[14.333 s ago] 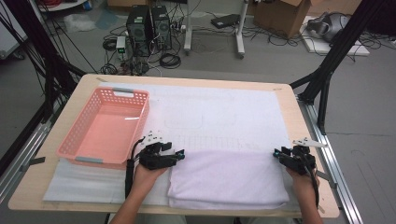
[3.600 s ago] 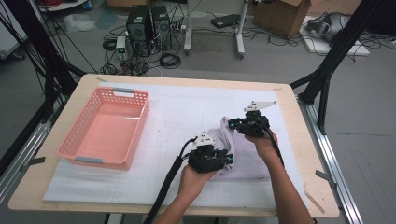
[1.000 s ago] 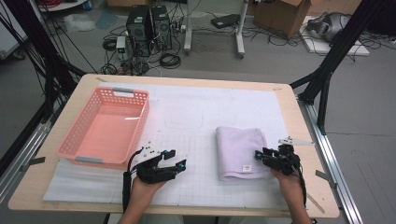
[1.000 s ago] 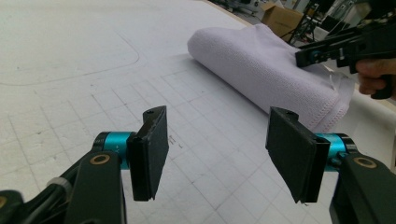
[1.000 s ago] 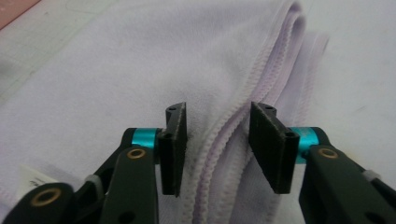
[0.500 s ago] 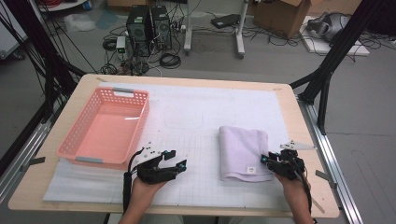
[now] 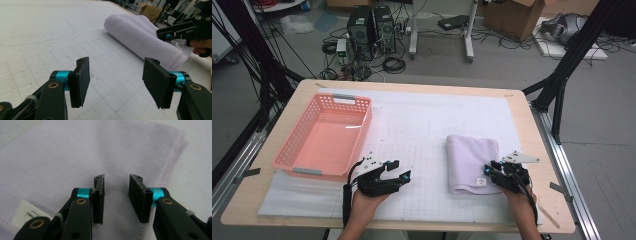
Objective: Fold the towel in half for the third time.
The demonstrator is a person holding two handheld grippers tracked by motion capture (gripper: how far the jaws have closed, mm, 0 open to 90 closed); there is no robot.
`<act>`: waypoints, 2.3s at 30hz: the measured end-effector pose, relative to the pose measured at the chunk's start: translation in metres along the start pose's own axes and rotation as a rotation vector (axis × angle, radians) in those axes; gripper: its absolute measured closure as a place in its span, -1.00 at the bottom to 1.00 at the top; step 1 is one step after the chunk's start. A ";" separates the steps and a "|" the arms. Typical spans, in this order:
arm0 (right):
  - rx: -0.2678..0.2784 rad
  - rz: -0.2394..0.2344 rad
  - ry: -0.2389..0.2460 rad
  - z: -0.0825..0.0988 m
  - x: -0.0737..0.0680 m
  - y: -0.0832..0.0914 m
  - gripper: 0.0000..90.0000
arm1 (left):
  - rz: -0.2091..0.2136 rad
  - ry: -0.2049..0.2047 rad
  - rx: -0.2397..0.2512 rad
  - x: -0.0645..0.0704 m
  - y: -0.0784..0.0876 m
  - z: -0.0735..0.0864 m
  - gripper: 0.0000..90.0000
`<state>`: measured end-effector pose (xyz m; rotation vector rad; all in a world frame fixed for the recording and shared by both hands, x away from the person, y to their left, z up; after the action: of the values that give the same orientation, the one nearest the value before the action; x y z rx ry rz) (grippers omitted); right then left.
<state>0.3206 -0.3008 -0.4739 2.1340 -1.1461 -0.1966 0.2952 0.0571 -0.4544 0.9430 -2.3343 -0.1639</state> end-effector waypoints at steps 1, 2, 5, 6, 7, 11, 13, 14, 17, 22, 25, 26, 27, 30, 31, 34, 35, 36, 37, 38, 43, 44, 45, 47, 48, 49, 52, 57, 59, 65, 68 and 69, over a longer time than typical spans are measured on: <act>-0.011 0.005 -0.011 0.002 0.003 0.002 0.45 | -0.001 0.000 0.001 0.000 0.000 0.000 -0.13; -0.014 -0.001 -0.027 0.002 0.005 0.004 0.43 | 0.001 0.002 -0.001 0.000 -0.001 0.000 -0.13; 0.047 -0.004 -0.026 -0.015 0.003 0.010 0.29 | 0.002 -0.003 -0.002 0.001 -0.001 0.001 -0.13; 0.079 -0.021 -0.023 -0.025 0.000 0.011 0.22 | 0.004 -0.001 0.000 0.001 -0.001 0.000 -0.13; 0.095 -0.033 -0.004 -0.034 -0.002 0.009 0.16 | 0.002 -0.002 0.000 0.000 -0.001 0.000 -0.13; 0.073 -0.093 0.021 -0.065 -0.018 -0.015 0.05 | -0.001 -0.002 -0.006 -0.002 -0.001 0.000 -0.13; 0.055 -0.098 0.048 -0.079 -0.025 -0.028 0.06 | -0.004 -0.005 -0.013 -0.002 -0.001 0.001 -0.13; 0.032 -0.089 0.070 -0.084 -0.028 -0.035 0.07 | -0.004 -0.004 -0.012 -0.002 -0.001 0.001 -0.13; -0.028 -0.075 0.084 -0.094 -0.031 -0.058 0.08 | -0.004 -0.007 -0.014 -0.002 0.000 0.001 -0.13; -0.086 -0.126 0.072 -0.098 -0.035 -0.089 0.07 | -0.003 -0.001 -0.012 -0.003 0.000 0.001 -0.13; -0.070 -0.186 0.061 -0.098 -0.038 -0.091 -0.01 | -0.002 0.005 -0.010 -0.003 0.000 0.000 -0.13; -0.054 -0.211 0.056 -0.098 -0.035 -0.089 -0.06 | -0.001 0.005 -0.008 -0.004 0.000 0.000 -0.13; -0.038 -0.213 0.040 -0.098 -0.030 -0.085 -0.08 | -0.003 0.002 -0.007 -0.004 0.001 0.000 -0.13; -0.012 -0.117 0.004 -0.092 -0.009 -0.072 0.12 | -0.001 0.005 -0.001 -0.003 0.001 0.000 -0.13; -0.025 -0.072 -0.005 -0.087 0.001 -0.069 0.22 | 0.002 0.005 -0.001 -0.003 0.001 0.000 -0.13; -0.119 0.057 0.010 -0.063 0.028 -0.067 0.49 | 0.011 0.004 0.002 -0.002 0.001 0.000 -0.13; -0.120 0.079 -0.006 -0.055 0.035 -0.064 0.50 | 0.010 0.004 0.002 -0.002 0.001 0.000 -0.13; -0.106 0.085 -0.027 -0.052 0.038 -0.062 0.52 | 0.010 0.003 0.002 -0.002 0.001 0.000 -0.13; -0.094 0.104 -0.037 -0.049 0.042 -0.058 0.52 | 0.010 0.003 0.002 -0.002 0.001 0.000 -0.13; -0.086 0.113 -0.055 -0.048 0.044 -0.053 0.49 | 0.009 0.001 0.002 -0.002 0.001 0.000 -0.13; 0.047 -0.006 -0.053 -0.056 0.019 -0.029 0.20 | 0.010 0.002 0.023 -0.002 0.003 -0.002 -0.13; 0.071 -0.035 -0.044 -0.058 0.008 -0.025 0.12 | 0.015 0.000 0.033 -0.002 0.003 -0.003 -0.13; 0.090 -0.075 -0.043 -0.059 -0.004 -0.022 0.08 | 0.021 0.005 0.039 -0.002 0.004 -0.003 -0.14; 0.119 -0.128 -0.020 -0.059 -0.027 -0.017 -0.02 | 0.025 0.008 0.048 -0.003 0.006 -0.004 -0.16; 0.122 -0.151 -0.011 -0.059 -0.037 -0.016 -0.05 | 0.026 0.010 0.047 -0.003 0.006 -0.005 -0.16; 0.121 -0.167 0.001 -0.058 -0.047 -0.015 -0.09 | 0.024 0.012 0.050 -0.004 0.006 -0.005 -0.17; 0.106 -0.233 0.041 -0.054 -0.075 -0.017 -0.07 | 0.029 0.014 0.050 -0.004 0.006 -0.005 -0.19; 0.072 -0.222 0.114 -0.042 -0.098 -0.021 -0.05 | 0.057 0.026 0.064 -0.002 0.007 -0.007 -0.25; 0.086 -0.257 0.093 -0.041 -0.093 -0.012 -0.11 | 0.057 0.022 0.058 -0.002 0.007 -0.007 -0.26; 0.088 -0.086 0.059 -0.014 -0.043 0.020 0.14 | 0.064 -0.001 0.065 -0.001 0.006 -0.006 -0.33; 0.014 -0.030 0.072 0.012 -0.024 0.025 0.22 | 0.060 -0.013 0.061 -0.001 0.004 -0.005 -0.35; 0.016 -0.037 0.047 0.018 -0.021 0.028 0.22 | 0.061 -0.019 0.055 -0.001 0.003 -0.005 -0.37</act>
<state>0.2814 -0.3033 -0.4732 2.1633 -1.0858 -0.1539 0.2966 0.0599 -0.4500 0.8991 -2.3935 -0.0844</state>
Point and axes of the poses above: each handheld gripper's, and its own axes: y roughly backward along the jaws, z roughly out of its underside, x roughly to its right, the point moved 6 cm from there along -y, roughly forward along the jaws, and after that the axes turned 15 degrees about y, right-handed, at the moved point
